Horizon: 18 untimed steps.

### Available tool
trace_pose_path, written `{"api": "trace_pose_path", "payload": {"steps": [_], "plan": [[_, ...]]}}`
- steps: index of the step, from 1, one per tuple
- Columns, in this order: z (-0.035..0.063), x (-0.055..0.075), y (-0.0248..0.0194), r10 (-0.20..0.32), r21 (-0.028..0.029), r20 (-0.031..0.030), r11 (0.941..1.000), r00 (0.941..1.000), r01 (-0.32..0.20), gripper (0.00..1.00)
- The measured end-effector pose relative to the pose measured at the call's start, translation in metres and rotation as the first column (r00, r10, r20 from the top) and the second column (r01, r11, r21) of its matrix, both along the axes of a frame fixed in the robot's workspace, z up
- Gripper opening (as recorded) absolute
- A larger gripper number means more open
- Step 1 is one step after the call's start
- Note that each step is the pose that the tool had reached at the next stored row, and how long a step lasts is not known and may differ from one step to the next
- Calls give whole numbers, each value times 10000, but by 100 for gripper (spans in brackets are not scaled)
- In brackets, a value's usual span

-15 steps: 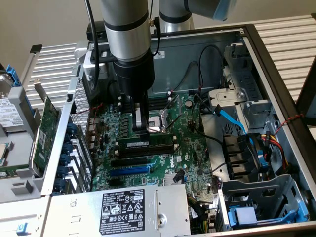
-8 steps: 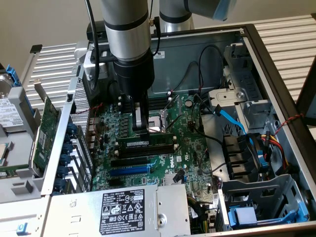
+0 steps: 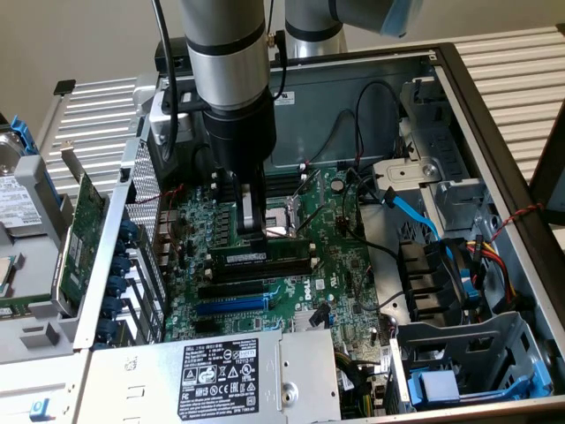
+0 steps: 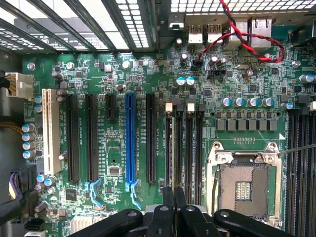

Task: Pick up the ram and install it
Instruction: 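Insert the ram into the slot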

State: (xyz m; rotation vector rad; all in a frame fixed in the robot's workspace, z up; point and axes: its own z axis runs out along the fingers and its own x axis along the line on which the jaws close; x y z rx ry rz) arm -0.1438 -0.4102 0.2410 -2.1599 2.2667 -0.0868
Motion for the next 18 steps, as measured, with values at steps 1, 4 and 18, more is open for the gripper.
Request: {"api": "trace_pose_path", "payload": {"steps": [1,4,18], "plan": [[0,0,-3,-1,-1,-1,10000,10000,1,12],[-4,0,-5,0,-2,-1,10000,10000,0,12],[-27,0,-5,1,-1,-1,10000,10000,-1,12]]}}
